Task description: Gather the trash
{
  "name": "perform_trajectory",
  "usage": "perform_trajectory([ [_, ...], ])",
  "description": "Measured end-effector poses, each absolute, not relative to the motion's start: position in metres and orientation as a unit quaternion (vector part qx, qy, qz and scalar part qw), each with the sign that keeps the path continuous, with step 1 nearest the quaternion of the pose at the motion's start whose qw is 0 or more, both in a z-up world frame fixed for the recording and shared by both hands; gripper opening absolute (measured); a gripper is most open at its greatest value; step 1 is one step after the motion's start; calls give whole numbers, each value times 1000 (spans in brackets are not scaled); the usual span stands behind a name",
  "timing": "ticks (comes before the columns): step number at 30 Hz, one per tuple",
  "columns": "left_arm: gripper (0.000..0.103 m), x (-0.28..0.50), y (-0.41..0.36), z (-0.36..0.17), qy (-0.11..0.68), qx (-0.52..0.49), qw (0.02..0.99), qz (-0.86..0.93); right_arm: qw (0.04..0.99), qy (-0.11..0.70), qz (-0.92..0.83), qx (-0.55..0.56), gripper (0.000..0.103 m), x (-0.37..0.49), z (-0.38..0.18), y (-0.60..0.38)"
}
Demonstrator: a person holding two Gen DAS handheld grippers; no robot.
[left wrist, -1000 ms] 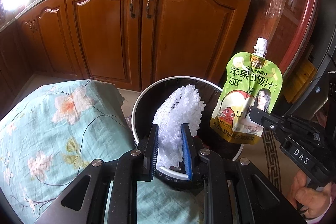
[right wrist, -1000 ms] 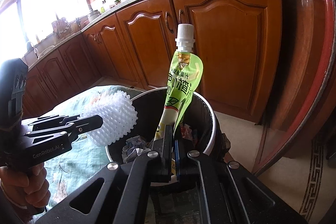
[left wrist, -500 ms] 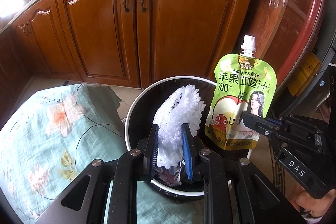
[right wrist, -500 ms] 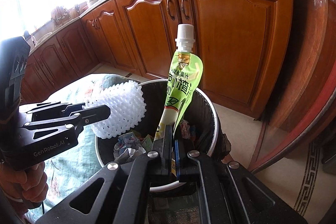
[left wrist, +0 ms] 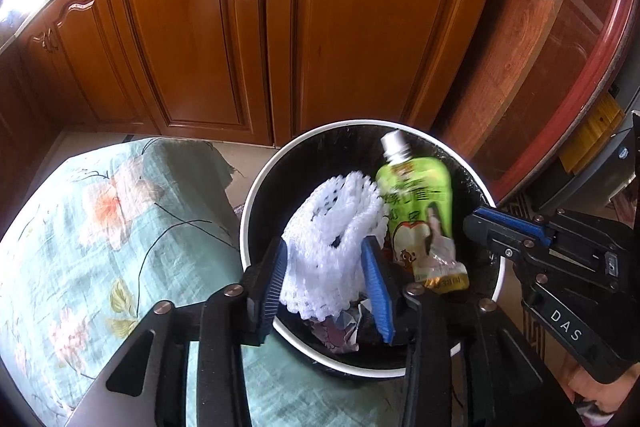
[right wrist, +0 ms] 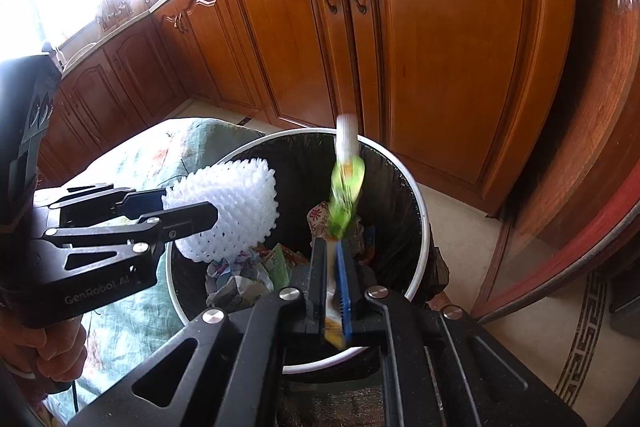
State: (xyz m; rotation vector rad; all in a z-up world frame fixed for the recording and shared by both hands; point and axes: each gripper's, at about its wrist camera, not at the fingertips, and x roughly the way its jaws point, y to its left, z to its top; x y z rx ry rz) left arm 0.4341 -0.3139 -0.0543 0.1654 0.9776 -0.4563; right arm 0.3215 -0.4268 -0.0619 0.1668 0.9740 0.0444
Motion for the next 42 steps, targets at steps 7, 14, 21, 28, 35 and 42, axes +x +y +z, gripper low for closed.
perform_trajectory([
  [7, 50, 416, -289, -48, 450, 49, 866, -211, 887, 449, 23, 109, 36, 306, -55, -431],
  [14, 60, 375, -236, -45, 432, -37, 880, -193, 906, 389, 22, 164, 70, 261, -43, -428],
  [21, 62, 311, -192, -45, 400, -71, 897, -173, 914, 359, 7, 189, 80, 221, -38, -405],
  [28, 66, 241, -158, -36, 346, -77, 923, -147, 934, 314, -4, 169, 89, 179, -25, -374],
  [35, 77, 178, -140, -17, 277, -61, 952, -117, 957, 259, -21, 129, 98, 142, 3, -347],
  [42, 102, 120, -131, -1, 193, -47, 977, -79, 979, 190, -38, 69, 103, 120, 46, -326],
])
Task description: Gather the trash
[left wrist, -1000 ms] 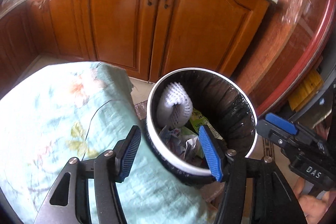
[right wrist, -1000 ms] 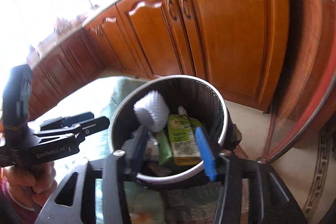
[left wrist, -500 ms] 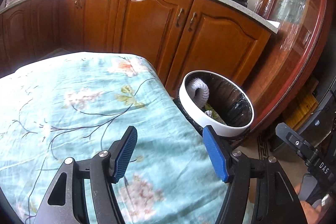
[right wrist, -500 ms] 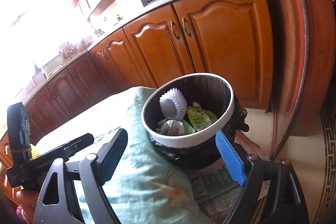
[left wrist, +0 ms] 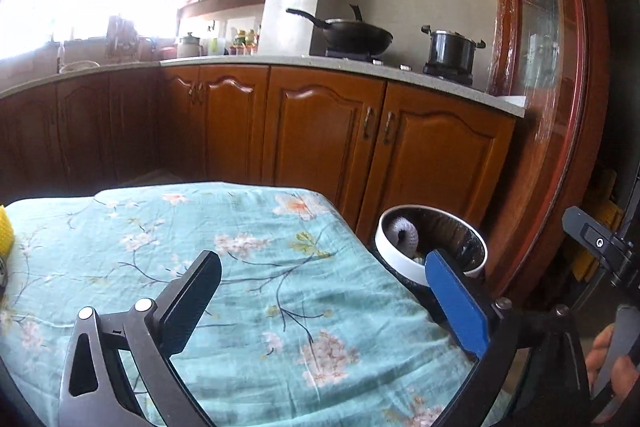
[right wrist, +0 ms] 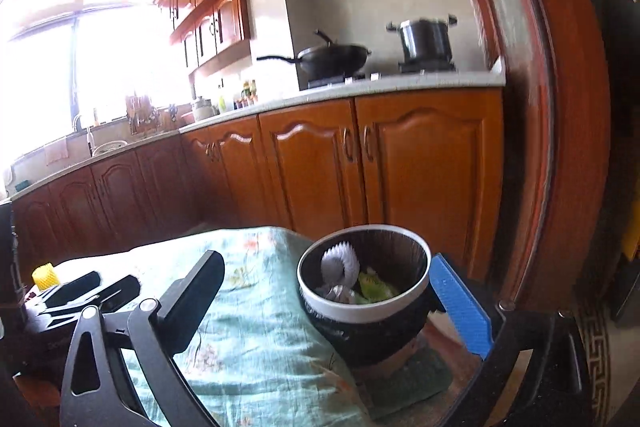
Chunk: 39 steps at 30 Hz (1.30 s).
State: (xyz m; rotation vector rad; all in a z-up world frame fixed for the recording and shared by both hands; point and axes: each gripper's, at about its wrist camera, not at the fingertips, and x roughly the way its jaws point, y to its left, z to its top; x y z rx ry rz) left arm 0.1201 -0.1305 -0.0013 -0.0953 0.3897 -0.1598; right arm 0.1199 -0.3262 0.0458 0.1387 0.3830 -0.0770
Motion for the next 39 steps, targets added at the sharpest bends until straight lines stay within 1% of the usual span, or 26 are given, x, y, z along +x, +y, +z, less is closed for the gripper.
perform_trajectory([
  [2, 102, 107, -131, -6, 174, -36, 982, -62, 980, 183, -45, 58, 103, 115, 45, -319],
  [5, 102, 93, -132, -15, 169, -24, 984, -53, 981, 180, -41, 64, 103, 107, 34, -315],
  [14, 102, 81, -136, -40, 176, -6, 983, -46, 982, 176, -36, 66, 103, 91, 9, -311],
  [22, 102, 82, -138, -43, 175, 23, 983, -47, 981, 178, -42, 58, 103, 89, 0, -309],
  [39, 102, 89, -130, -46, 175, 28, 983, -52, 982, 176, -38, 65, 103, 87, 0, -311],
])
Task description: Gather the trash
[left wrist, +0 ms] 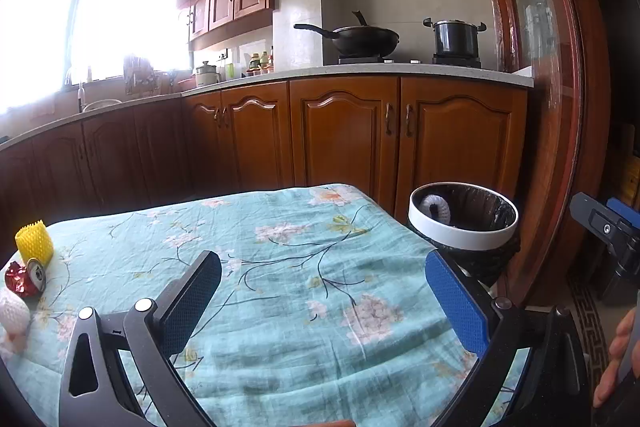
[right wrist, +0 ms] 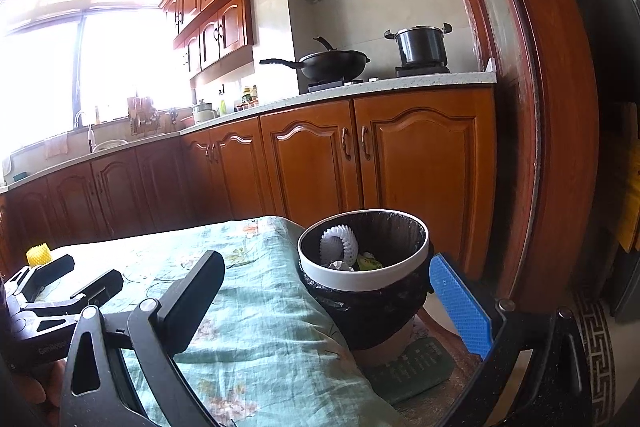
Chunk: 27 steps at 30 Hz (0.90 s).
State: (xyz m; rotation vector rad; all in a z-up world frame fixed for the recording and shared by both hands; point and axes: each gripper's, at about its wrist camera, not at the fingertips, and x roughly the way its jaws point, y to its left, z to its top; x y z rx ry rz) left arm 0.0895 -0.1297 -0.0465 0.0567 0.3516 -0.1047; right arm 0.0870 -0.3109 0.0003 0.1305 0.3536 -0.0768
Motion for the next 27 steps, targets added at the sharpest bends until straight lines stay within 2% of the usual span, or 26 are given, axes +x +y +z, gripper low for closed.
perform_trajectory([
  [27, 102, 93, -123, -49, 173, 29, 983, -59, 982, 175, -33, 65, 103, 86, -1, -308],
])
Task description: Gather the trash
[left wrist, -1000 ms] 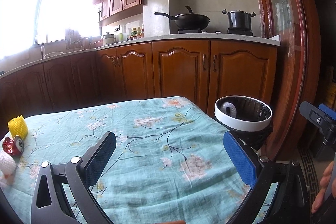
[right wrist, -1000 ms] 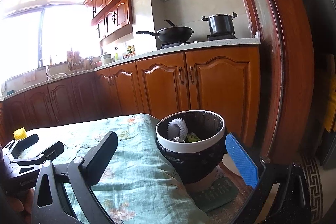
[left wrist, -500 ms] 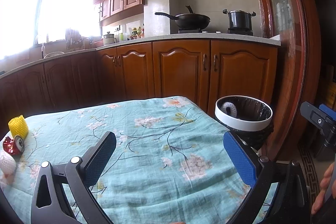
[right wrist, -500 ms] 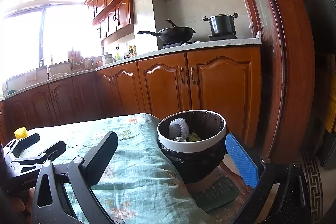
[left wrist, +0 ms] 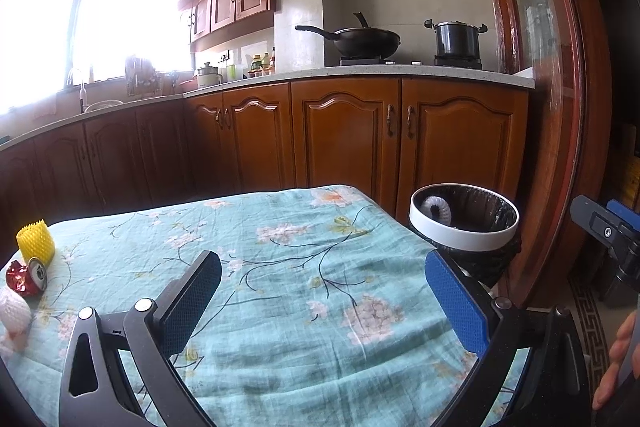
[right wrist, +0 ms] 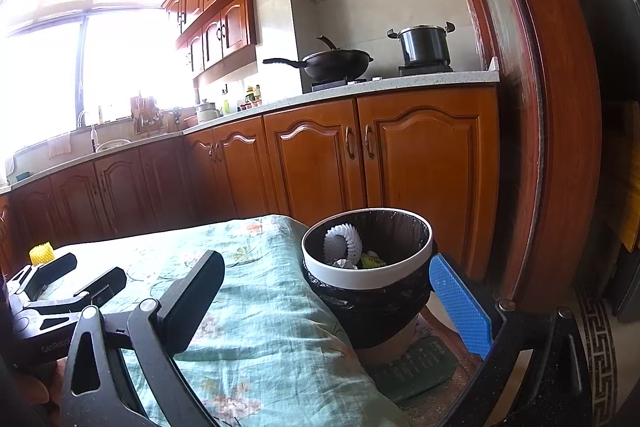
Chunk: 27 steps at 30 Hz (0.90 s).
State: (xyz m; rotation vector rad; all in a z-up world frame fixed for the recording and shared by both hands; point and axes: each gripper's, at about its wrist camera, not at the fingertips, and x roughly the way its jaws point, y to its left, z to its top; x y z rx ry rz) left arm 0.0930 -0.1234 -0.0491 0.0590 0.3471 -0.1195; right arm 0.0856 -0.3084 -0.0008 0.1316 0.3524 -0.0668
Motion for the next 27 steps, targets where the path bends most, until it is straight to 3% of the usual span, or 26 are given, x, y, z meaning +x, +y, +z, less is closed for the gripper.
perform_trajectory([
  [27, 102, 96, -121, -50, 178, 29, 982, -64, 981, 179, -32, 68, 103, 86, -3, -310],
])
